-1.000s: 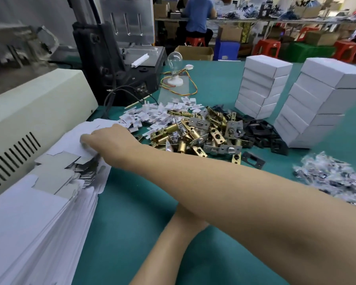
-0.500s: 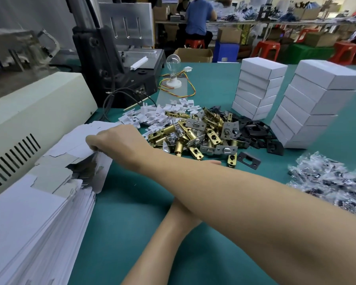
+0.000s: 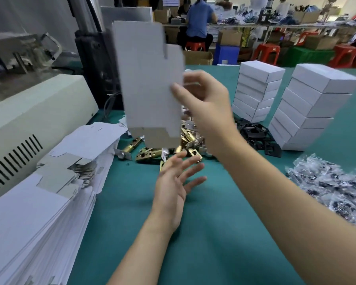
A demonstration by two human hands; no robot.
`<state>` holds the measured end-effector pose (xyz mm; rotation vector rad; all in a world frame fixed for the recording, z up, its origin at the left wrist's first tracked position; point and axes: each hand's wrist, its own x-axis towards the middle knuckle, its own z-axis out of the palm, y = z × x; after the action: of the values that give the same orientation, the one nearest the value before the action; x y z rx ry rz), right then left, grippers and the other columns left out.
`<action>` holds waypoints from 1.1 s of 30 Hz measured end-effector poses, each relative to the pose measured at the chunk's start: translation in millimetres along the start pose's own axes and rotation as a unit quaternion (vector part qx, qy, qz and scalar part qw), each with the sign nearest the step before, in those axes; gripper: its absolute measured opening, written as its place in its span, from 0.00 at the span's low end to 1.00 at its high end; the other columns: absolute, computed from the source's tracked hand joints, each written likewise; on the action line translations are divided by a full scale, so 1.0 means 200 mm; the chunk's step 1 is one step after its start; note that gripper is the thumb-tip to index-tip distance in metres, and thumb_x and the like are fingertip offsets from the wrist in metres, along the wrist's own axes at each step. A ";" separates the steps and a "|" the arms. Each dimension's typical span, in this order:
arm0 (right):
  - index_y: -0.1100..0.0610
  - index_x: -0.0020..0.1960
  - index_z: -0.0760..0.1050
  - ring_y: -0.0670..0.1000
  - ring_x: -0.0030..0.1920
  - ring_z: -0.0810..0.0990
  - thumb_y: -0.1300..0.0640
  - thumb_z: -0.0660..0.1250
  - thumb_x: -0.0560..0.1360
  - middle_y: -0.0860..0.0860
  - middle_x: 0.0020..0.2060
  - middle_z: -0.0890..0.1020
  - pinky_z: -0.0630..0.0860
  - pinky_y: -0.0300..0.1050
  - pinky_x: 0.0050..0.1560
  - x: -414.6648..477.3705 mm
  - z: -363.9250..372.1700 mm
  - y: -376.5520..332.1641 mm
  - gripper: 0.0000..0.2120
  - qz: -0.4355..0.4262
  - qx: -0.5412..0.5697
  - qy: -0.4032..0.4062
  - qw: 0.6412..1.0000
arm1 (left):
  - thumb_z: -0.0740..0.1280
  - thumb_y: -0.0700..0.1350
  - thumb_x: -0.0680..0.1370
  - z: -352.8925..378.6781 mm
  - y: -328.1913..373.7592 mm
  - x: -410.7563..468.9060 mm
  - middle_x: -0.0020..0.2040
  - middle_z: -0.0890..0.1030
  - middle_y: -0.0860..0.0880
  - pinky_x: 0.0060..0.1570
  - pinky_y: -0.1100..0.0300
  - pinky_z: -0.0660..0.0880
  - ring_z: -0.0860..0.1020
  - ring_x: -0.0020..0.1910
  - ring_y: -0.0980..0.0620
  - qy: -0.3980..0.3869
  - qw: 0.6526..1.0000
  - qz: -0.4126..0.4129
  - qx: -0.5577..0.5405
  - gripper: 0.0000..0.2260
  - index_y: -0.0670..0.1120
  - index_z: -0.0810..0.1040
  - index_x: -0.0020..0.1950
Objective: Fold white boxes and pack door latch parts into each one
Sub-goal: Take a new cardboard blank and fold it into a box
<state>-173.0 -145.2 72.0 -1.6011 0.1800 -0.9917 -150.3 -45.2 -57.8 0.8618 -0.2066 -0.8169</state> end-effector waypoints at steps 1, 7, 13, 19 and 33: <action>0.57 0.53 0.79 0.47 0.43 0.84 0.62 0.71 0.80 0.52 0.46 0.85 0.79 0.40 0.34 -0.06 -0.08 0.00 0.03 0.056 0.049 -0.003 0.997 | 0.55 0.40 0.87 0.00 0.01 -0.01 0.57 0.87 0.41 0.43 0.54 0.84 0.87 0.51 0.46 -0.003 1.000 -0.013 -0.026 0.11 0.42 0.77 0.58; 0.60 0.57 0.81 0.47 0.35 0.77 0.62 0.70 0.79 0.51 0.42 0.85 0.71 0.35 0.28 -0.39 -0.39 0.17 0.07 0.243 0.059 -0.003 0.968 | 0.57 0.58 0.86 0.03 0.03 -0.09 0.62 0.86 0.48 0.59 0.49 0.81 0.85 0.59 0.48 -0.117 0.989 -0.081 0.030 0.20 0.54 0.87 0.61; 0.51 0.52 0.84 0.46 0.43 0.84 0.58 0.73 0.77 0.51 0.46 0.86 0.79 0.39 0.39 -0.50 -0.44 0.22 0.05 0.193 -0.038 0.029 0.980 | 0.68 0.69 0.74 0.06 0.00 -0.11 0.64 0.84 0.51 0.59 0.53 0.82 0.84 0.59 0.50 -0.210 0.962 -0.097 0.142 0.30 0.53 0.81 0.71; 0.45 0.53 0.83 0.47 0.51 0.85 0.56 0.68 0.75 0.49 0.50 0.87 0.81 0.42 0.43 -0.53 -0.42 0.21 0.10 0.167 0.035 0.030 0.985 | 0.85 0.54 0.64 0.05 0.00 -0.06 0.57 0.88 0.48 0.48 0.60 0.83 0.87 0.55 0.48 -0.099 0.962 0.032 0.251 0.37 0.51 0.74 0.69; 0.48 0.70 0.78 0.53 0.68 0.72 0.45 0.69 0.79 0.53 0.75 0.65 0.72 0.57 0.66 -0.54 -0.42 0.18 0.20 -0.130 -0.379 -0.006 0.916 | 0.75 0.51 0.70 0.05 0.03 -0.15 0.52 0.87 0.45 0.45 0.54 0.82 0.86 0.51 0.43 -0.102 0.956 0.019 0.274 0.15 0.57 0.85 0.56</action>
<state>-283.1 -152.3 -16.2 -2.3851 0.3849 -1.1945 -172.8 -27.6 -41.8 1.2878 -0.6528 -0.8252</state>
